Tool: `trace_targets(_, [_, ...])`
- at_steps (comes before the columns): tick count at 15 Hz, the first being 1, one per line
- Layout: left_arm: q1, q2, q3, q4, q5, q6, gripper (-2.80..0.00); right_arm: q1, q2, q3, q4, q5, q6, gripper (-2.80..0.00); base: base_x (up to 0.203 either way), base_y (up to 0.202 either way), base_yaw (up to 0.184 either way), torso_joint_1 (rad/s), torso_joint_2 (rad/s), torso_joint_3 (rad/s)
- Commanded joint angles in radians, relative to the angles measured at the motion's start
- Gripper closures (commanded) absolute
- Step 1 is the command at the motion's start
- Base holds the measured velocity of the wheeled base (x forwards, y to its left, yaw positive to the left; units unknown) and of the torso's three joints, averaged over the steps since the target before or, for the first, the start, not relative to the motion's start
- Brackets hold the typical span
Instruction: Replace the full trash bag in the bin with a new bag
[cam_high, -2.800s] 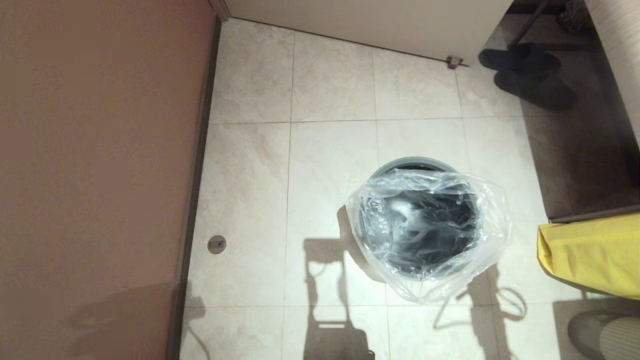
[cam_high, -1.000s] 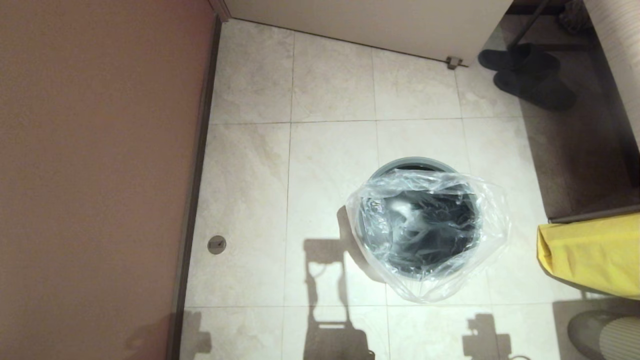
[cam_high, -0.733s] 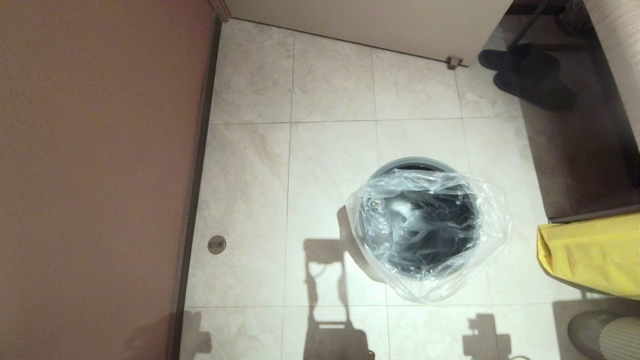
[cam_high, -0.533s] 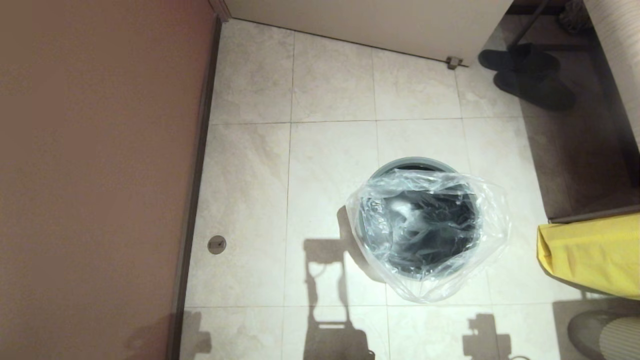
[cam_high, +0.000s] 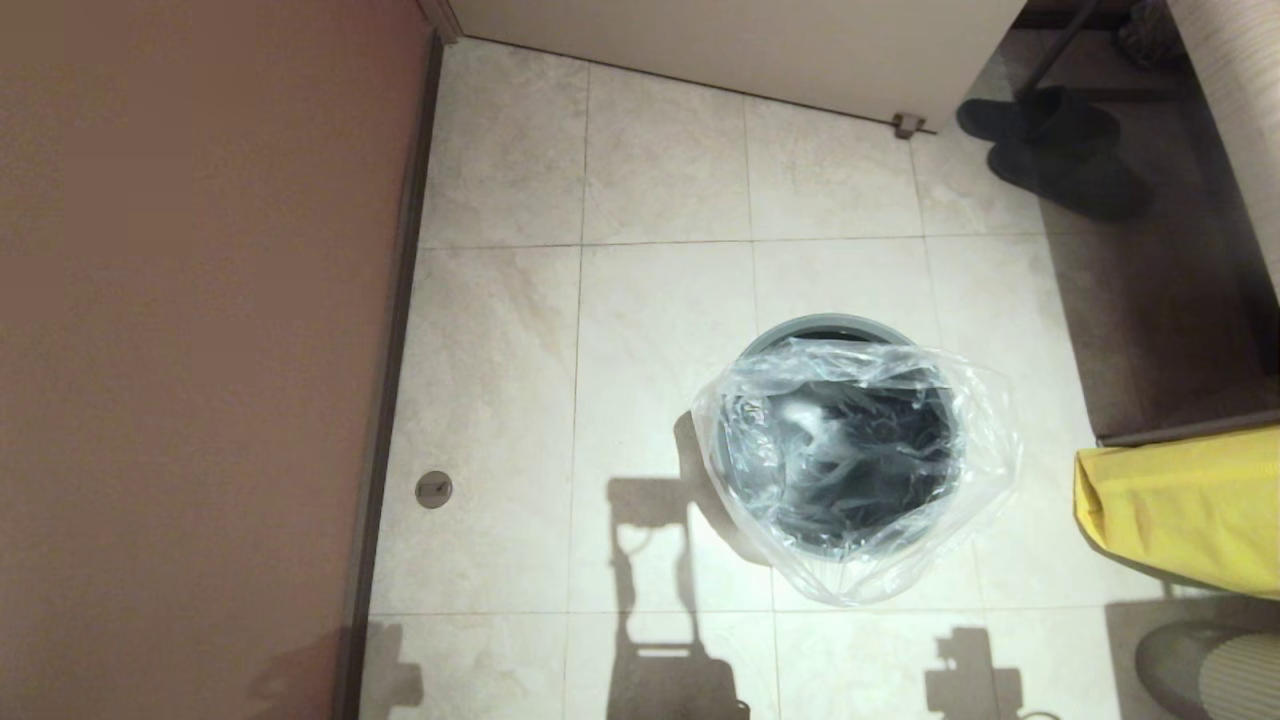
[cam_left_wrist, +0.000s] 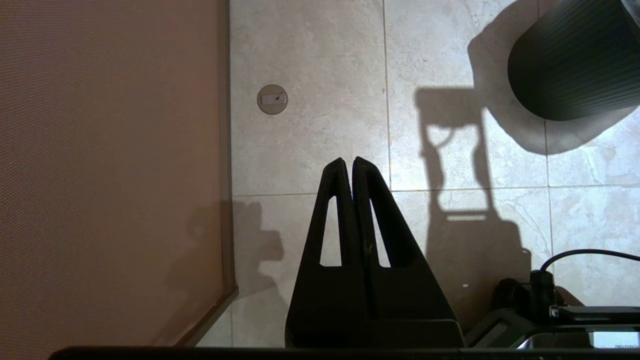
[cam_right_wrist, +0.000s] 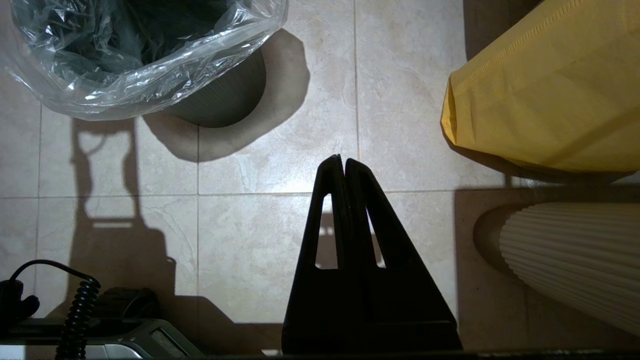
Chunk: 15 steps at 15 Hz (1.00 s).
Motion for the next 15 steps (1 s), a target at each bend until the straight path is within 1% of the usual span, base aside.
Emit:
trace_targets(1, [0.000, 0.002, 0.000, 0.000, 0.000, 0.000, 0.00, 0.000, 0.003, 0.000, 0.000, 0.000, 0.002, 0.00, 0.000, 0.000, 0.000, 0.000, 0.00, 0.000])
trace_targets(15, [0.000, 0.002, 0.000, 0.000, 0.000, 0.000, 0.00, 0.000, 0.002, 0.000, 0.000, -0.002, 0.014, 0.00, 0.000, 0.000, 0.000, 0.000, 0.00, 0.000])
